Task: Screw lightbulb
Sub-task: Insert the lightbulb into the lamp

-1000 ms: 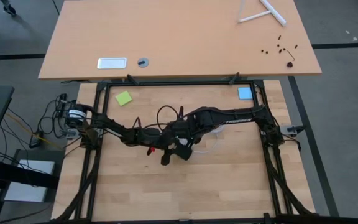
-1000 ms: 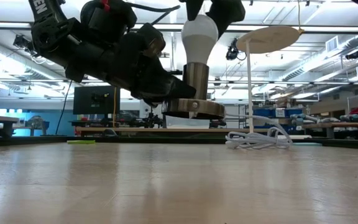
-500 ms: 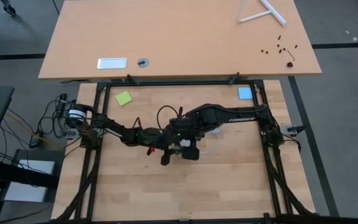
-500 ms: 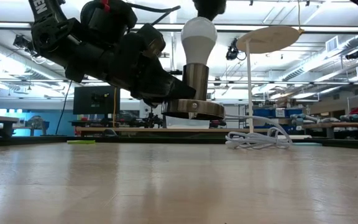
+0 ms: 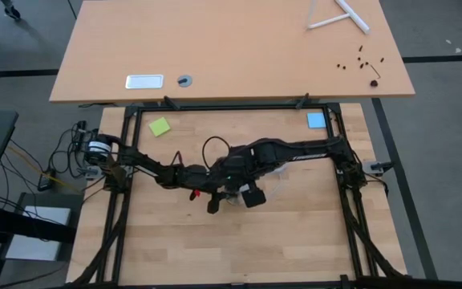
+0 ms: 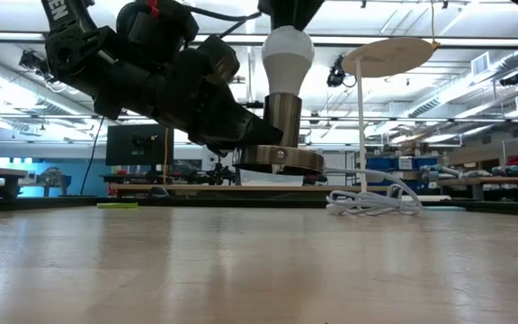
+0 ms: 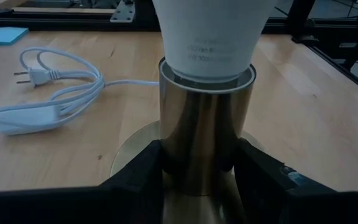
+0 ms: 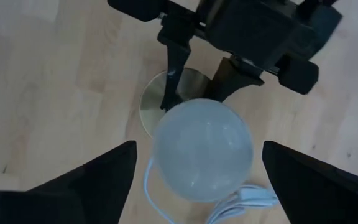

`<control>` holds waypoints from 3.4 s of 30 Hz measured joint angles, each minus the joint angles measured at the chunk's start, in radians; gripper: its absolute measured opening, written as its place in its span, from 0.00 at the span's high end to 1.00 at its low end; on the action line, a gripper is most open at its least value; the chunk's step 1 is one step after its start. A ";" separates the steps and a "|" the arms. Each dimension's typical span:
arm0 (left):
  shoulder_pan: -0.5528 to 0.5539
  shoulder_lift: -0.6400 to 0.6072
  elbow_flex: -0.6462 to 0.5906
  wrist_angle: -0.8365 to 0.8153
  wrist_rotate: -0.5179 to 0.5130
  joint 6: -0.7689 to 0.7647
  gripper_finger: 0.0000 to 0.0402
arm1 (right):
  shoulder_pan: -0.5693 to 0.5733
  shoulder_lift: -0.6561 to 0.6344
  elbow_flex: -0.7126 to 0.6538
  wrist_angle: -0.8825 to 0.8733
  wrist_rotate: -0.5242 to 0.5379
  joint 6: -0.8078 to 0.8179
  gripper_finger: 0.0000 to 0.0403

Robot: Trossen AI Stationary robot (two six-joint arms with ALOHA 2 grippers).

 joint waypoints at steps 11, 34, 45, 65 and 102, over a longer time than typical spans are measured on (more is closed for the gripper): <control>0.000 0.001 0.000 -0.003 0.002 0.000 0.60 | 0.010 0.000 -0.032 0.031 0.000 -0.023 0.17; 0.000 0.001 -0.001 -0.004 -0.001 -0.005 0.60 | -0.050 0.000 -0.032 0.015 -0.028 0.556 0.32; 0.000 0.001 -0.001 -0.004 0.002 0.000 0.60 | -0.075 0.000 -0.032 0.009 -0.116 0.880 0.27; 0.000 0.001 -0.001 -0.002 0.001 0.001 0.60 | -0.018 0.001 0.060 -0.048 -0.070 0.221 0.02; 0.000 0.001 -0.001 -0.008 0.001 0.003 0.60 | -0.007 0.001 -0.062 0.025 0.026 -0.066 0.15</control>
